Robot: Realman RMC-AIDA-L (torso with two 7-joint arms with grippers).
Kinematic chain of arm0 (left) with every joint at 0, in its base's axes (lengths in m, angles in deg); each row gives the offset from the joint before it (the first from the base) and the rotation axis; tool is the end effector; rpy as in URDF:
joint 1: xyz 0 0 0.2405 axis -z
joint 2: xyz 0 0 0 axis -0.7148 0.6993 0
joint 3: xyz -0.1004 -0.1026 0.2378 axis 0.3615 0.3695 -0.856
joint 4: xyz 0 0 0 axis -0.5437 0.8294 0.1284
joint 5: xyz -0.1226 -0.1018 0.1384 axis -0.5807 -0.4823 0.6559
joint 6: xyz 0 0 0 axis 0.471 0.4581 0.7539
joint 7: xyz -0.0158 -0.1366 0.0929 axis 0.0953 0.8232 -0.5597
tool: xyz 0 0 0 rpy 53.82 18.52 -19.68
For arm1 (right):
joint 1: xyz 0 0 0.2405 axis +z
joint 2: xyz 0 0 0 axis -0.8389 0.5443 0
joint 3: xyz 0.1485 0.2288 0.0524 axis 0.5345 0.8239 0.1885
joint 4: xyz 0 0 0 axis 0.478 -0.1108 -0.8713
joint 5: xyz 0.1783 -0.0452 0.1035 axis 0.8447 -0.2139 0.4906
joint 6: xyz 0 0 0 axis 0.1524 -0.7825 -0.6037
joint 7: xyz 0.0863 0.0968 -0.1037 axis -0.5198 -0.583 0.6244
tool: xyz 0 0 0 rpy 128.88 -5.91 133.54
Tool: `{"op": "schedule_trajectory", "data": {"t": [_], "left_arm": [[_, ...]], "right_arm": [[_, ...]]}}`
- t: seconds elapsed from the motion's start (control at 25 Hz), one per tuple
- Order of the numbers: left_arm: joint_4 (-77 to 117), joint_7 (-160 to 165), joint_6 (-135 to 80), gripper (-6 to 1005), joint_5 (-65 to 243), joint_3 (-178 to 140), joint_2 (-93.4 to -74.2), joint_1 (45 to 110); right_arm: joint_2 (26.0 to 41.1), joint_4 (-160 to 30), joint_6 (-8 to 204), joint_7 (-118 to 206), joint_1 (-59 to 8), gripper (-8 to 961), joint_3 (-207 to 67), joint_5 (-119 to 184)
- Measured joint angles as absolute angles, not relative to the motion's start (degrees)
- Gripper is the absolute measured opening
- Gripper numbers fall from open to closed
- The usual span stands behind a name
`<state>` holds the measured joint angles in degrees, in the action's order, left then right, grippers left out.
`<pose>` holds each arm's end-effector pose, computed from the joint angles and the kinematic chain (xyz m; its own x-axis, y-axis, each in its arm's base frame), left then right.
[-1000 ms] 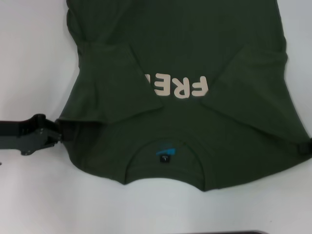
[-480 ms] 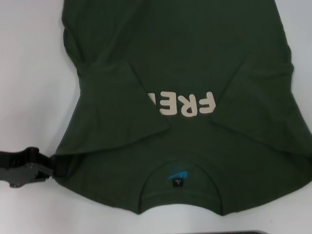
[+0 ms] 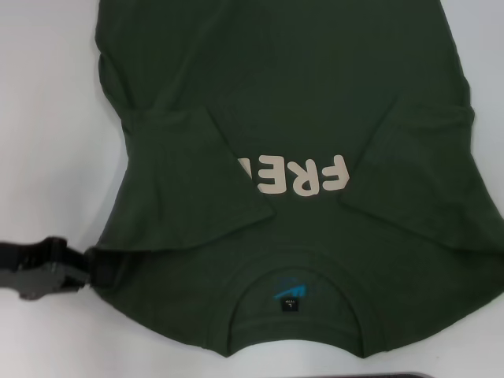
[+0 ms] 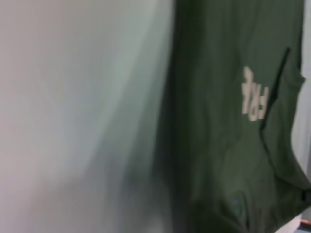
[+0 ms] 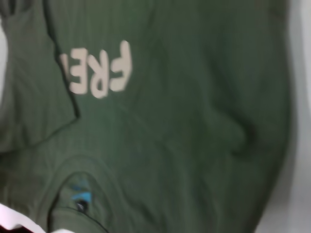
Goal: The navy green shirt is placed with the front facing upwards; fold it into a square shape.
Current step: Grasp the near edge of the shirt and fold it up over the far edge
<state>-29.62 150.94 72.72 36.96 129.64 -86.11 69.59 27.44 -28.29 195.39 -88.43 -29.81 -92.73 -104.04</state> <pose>-0.3310 0.2623 -0.0026 -0.1101 0.9939 0.0027 0.9821 0.1083 0.1539 0.3805 0.2716 0.0622 0.0254 -0.9995 -0.0166 -0.9986 -0.0246 -0.0467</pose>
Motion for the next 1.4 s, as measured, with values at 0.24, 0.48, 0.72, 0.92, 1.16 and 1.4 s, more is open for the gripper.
{"op": "schedule_trajectory", "data": {"t": [0.24,0.48,0.72,0.92,1.16,1.4], "left_arm": [[-28.6,150.8,72.2,95,35.5,129.9,-86.50,76.1],[-28.1,153.1,68.7,99,35.3,130.4,-86.27,82.6],[-28.1,155.4,63.7,103,35.3,130.7,-85.55,86.9],[-28.4,157.3,57.3,106,34.8,130.8,-85.61,88.8],[-26.8,157.7,48.8,110,32.7,130.1,-86.32,91.4],[-24.1,157.3,39.2,114,32.2,130.1,-88.23,94.2]], "right_arm": [[27.30,-28.3,196.3,-88.3,-25.0,38,-92.2,-103.7],[26.38,-25.0,197.3,-89.6,-20.8,38,-92.1,-103.5],[26.19,-20.9,197.8,-91.4,-18.7,37,-91.9,-103.4],[26.20,-18.6,197.2,-92.4,-17.6,37,-89.3,-103.0],[26.18,-17.2,193.5,-94.8,-17.6,37,-87.6,-98.5],[26.50,-17.5,187.7,-95.9,-17.9,38,-86.9,-93.5]]}}
